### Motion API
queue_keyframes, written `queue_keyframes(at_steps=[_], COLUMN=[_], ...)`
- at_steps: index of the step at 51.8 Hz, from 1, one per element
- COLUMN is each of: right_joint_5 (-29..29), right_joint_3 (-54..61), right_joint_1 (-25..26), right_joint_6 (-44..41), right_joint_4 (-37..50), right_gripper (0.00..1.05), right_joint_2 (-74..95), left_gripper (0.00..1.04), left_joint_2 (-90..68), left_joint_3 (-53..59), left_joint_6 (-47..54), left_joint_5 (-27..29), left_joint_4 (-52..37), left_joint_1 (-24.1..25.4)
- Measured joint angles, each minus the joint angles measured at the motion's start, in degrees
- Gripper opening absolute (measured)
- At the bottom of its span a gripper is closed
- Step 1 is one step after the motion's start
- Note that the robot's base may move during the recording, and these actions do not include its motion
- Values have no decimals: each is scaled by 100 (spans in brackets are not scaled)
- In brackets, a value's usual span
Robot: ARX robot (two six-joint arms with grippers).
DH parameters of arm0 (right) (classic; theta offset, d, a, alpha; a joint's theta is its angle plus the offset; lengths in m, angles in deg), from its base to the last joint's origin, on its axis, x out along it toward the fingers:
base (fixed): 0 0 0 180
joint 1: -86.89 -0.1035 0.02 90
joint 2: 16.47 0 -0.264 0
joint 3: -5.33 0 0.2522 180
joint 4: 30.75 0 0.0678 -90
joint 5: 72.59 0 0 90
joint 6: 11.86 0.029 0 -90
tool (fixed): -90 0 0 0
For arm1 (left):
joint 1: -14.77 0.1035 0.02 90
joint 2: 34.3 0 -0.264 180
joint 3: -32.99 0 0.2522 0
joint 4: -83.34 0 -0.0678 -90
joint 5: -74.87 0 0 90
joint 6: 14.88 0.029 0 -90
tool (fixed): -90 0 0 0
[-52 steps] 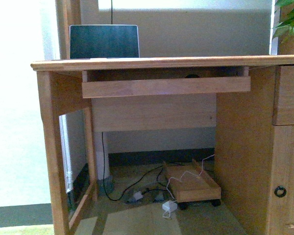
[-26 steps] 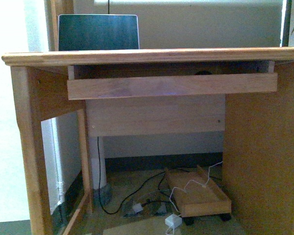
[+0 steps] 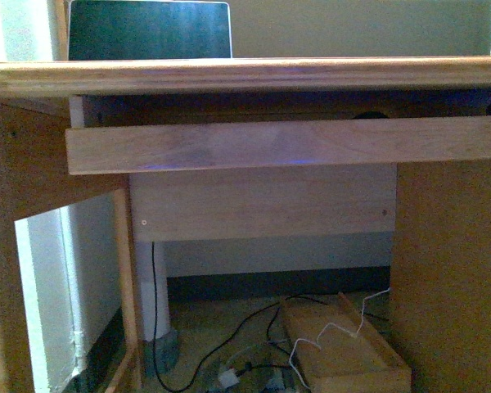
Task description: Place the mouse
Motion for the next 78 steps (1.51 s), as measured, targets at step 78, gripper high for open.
queue_keyframes(at_steps=[78], right_joint_5=[2], right_joint_3=[0], right_joint_1=[0], right_joint_6=[0], right_joint_4=[0], right_gripper=[97], right_joint_2=[0], left_gripper=[97], left_joint_2=[-4962], left_joint_3=[-688], left_joint_6=[1167], left_joint_5=[-695], left_joint_4=[-3239], left_joint_1=[118])
